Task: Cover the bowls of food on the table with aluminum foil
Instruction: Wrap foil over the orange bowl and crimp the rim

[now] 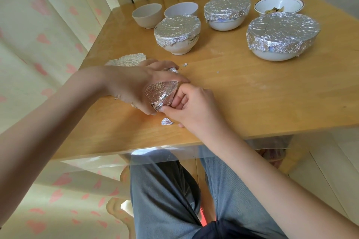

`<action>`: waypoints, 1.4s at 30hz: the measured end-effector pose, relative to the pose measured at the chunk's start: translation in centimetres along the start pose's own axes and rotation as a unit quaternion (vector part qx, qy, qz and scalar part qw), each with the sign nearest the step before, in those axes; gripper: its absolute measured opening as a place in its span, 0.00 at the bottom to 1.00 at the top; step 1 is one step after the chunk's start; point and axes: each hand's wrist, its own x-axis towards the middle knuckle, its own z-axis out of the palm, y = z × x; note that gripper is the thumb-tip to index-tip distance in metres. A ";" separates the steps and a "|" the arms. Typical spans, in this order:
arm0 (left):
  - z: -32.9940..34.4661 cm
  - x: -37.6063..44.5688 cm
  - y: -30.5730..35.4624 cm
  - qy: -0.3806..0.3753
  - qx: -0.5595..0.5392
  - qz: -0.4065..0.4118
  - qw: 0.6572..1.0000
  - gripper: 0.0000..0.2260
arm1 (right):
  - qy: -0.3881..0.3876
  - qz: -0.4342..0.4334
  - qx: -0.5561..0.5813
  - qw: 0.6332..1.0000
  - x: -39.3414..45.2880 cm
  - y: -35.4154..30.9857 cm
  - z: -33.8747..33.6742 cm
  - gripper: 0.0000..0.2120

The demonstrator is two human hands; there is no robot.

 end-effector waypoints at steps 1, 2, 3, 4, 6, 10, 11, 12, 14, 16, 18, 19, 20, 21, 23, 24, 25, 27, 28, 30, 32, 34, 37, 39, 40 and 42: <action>-0.1 -0.1 0.3 0.006 -0.016 -0.017 1.000 0.46 | 0.001 0.001 -0.003 1.000 0.0 0.0 0.0 0.14; -0.1 -0.2 0.6 -0.005 -0.029 -0.017 0.999 0.47 | 0.002 0.002 -0.004 1.000 0.0 0.0 0.0 0.14; 0.0 -0.1 0.6 0.000 -0.026 -0.027 0.999 0.47 | 0.002 0.000 -0.004 1.000 0.0 0.0 0.0 0.14; 0.1 -0.1 0.9 0.000 -0.023 -0.028 0.999 0.47 | 0.002 -0.003 -0.004 1.000 0.0 0.0 0.1 0.14; 0.1 -0.1 0.9 0.006 -0.012 -0.037 0.999 0.47 | -0.003 -0.002 -0.002 1.000 0.0 -0.1 0.0 0.14; 0.3 -0.1 1.1 0.013 -0.016 -0.039 0.999 0.45 | -0.043 0.019 0.022 0.999 -0.1 -0.3 -0.7 0.14; 0.3 -0.1 1.1 0.012 -0.018 -0.042 0.999 0.44 | -0.051 0.017 0.021 0.998 -0.1 -0.3 -0.8 0.14; 0.3 -0.1 1.1 0.013 -0.020 -0.042 0.999 0.44 | -0.052 0.017 0.021 0.998 -0.2 -0.4 -0.8 0.14; 0.3 0.0 1.1 0.016 -0.017 -0.040 0.999 0.43 | -0.045 0.026 0.018 0.998 0.1 -0.5 -0.6 0.15; 0.4 0.1 1.1 0.006 -0.015 -0.043 0.999 0.45 | -0.048 0.046 0.023 0.998 0.4 -0.7 -0.5 0.16; 0.3 0.1 1.0 -0.002 -0.016 -0.048 0.999 0.47 | -0.051 0.052 0.032 0.997 0.6 -1.0 -0.6 0.16; 0.2 0.1 1.0 -0.009 -0.013 -0.051 0.999 0.49 | -0.056 0.051 0.029 0.997 0.6 -1.0 -0.7 0.16; 0.1 0.1 0.9 -0.014 -0.012 -0.054 0.998 0.52 | -0.064 0.049 0.025 0.996 0.5 -1.0 -0.9 0.16; 0.0 0.0 0.8 -0.019 -0.017 -0.059 0.998 0.56 | -0.077 0.047 0.021 0.996 0.4 -1.0 -1.2 0.15; -0.2 -0.5 0.5 -0.022 -0.033 -0.068 0.997 0.62 | -0.108 0.052 0.025 0.993 0.3 -0.9 -1.7 0.14; -0.2 -0.8 0.4 -0.019 -0.032 -0.072 0.997 0.64 | -0.116 0.054 0.030 0.991 0.2 -0.8 -2.0 0.14; -0.2 -1.0 0.3 -0.015 -0.025 -0.076 0.997 0.64 | -0.116 0.055 0.033 0.991 0.2 -0.9 -2.3 0.13; -0.2 -1.5 0.0 -0.007 -0.018 -0.081 0.997 0.64 | -0.096 0.050 0.032 0.994 0.1 -0.9 -2.9 0.12; -0.2 -1.9 -0.3 -0.004 -0.028 -0.081 0.996 0.63 | -0.082 0.044 0.029 0.995 0.1 -1.0 -3.1 0.12; -0.1 -3.4 -1.0 0.022 -0.101 -0.084 0.991 0.60 | -0.053 0.034 0.030 0.998 0.2 -1.0 -3.8 0.11; 0.8 -4.8 -1.6 0.116 -0.247 -0.097 0.957 0.51 | -0.015 0.018 0.039 0.999 0.8 -0.8 -4.6 0.08; 3.0 -5.1 -2.1 0.287 -0.384 -0.129 0.868 0.35 | 0.043 -0.013 0.031 0.998 1.9 -0.8 -5.1 0.04; 6.1 -3.7 -1.6 0.428 -0.478 -0.162 0.750 0.19 | 0.060 -0.107 -0.053 0.991 4.2 -1.8 -4.2 0.08; 7.0 -2.8 -0.6 0.436 -0.484 -0.163 0.741 0.21 | 0.004 -0.146 -0.087 0.985 5.7 -2.6 -2.6 0.13; 7.2 -2.4 -0.1 0.441 -0.477 -0.165 0.742 0.21 | -0.029 -0.157 -0.102 0.982 6.3 -2.9 -1.7 0.14; 7.4 -1.7 0.5 0.457 -0.450 -0.169 0.748 0.19 | -0.077 -0.165 -0.132 0.974 7.4 -2.9 -0.2 0.15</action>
